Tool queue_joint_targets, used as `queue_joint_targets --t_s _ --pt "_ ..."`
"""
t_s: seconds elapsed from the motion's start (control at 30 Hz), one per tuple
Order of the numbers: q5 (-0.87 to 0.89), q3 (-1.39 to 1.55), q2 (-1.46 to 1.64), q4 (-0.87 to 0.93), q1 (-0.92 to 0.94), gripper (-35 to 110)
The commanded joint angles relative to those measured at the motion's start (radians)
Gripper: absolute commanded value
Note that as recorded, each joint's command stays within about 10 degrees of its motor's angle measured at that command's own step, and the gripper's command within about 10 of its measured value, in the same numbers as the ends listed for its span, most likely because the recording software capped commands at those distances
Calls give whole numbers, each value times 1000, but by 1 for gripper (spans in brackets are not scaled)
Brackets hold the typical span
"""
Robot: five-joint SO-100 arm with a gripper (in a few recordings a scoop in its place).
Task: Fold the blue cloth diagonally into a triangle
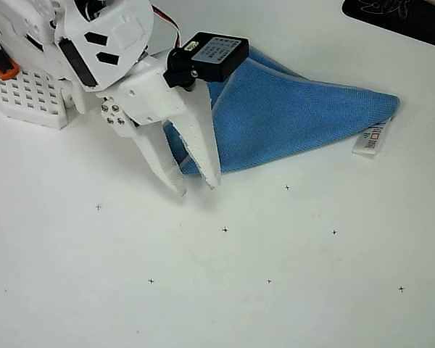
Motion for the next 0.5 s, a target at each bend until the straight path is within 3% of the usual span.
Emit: queue_joint_targets --t_s 0.0,0.47 --pt "-2 -8 18 8 -6 26" --pt "11 -8 18 8 -3 26"
